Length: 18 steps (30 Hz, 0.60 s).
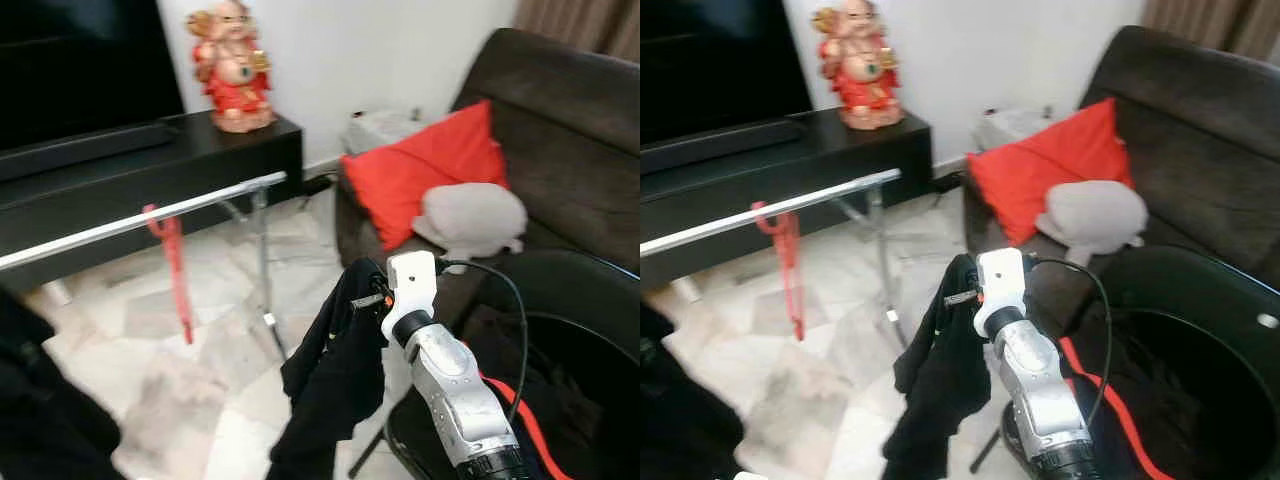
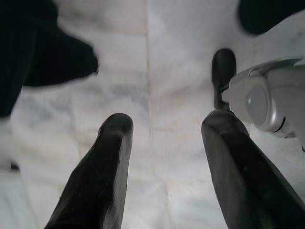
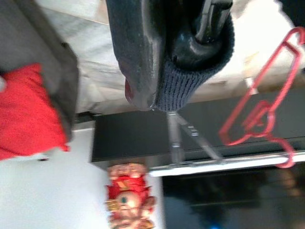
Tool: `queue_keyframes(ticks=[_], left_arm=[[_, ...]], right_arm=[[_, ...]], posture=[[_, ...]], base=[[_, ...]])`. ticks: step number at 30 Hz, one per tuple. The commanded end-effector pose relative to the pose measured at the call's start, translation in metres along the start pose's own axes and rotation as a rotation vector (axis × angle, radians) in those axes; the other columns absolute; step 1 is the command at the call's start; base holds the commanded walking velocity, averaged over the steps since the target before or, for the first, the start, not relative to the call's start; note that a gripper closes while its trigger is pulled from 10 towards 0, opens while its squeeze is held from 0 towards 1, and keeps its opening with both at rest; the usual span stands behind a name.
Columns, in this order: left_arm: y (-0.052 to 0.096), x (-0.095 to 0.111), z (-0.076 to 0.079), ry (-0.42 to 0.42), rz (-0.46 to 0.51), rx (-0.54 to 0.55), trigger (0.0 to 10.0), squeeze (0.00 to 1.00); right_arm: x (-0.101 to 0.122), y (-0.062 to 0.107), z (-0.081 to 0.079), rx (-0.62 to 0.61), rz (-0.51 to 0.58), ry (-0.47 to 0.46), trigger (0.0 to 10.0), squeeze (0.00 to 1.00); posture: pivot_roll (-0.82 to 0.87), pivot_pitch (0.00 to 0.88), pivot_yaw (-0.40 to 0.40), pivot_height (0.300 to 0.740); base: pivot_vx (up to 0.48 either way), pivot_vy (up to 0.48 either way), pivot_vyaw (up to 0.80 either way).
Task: Hang hanger
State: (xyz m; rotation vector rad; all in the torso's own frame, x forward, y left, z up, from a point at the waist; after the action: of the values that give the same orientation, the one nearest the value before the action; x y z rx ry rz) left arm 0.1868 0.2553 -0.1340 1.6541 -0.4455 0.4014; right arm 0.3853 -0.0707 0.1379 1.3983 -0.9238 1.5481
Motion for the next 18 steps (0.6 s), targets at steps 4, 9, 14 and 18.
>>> queue_keyframes(ticks=[4,9,14,18], left_arm=[[0.0009,-0.007,-0.003,0.01,-0.026,0.011,10.0,0.0],[0.0009,-0.0066,-0.004,0.01,-0.027,0.013,10.0,0.0],[0.0008,-0.0065,-0.0037,0.009,-0.029,0.011,10.0,0.0],[0.0008,-0.0064,-0.0038,0.009,-0.029,0.013,10.0,0.0]], right_arm=[[0.0106,-0.0029,0.0059,-0.022,0.042,-0.003,10.0,0.0],[0.0053,-0.0036,0.0062,-0.028,0.016,-0.022,10.0,0.0],[0.0034,-0.0034,0.0085,-0.032,0.014,-0.025,10.0,0.0],[0.0032,-0.0034,0.0104,-0.04,0.013,-0.012,10.0,0.0]], posture=[[-0.01,0.01,0.025,0.74],[-0.01,0.013,0.026,0.74],[0.0,0.018,0.023,0.74],[0.0,0.022,0.021,0.74]], base=[[0.0,0.291,0.76],[0.0,0.329,0.13],[0.0,0.331,0.0],[0.0,0.329,0.0]])
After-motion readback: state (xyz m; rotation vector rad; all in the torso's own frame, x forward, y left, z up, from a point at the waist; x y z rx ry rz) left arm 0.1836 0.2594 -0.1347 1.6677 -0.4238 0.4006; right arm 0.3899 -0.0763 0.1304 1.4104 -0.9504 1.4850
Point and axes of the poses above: a point about 5 cm out from each wrist's last joint towards the gripper, its own y axis pointing back from the gripper into the wrist, its own x axis along the axis of the wrist's last joint, z = x × y, the point moved 6 cm from there along -y, pointing out of the wrist towards the gripper, and after that the axes turned 6 degrees about y, right-handed, at the moved point
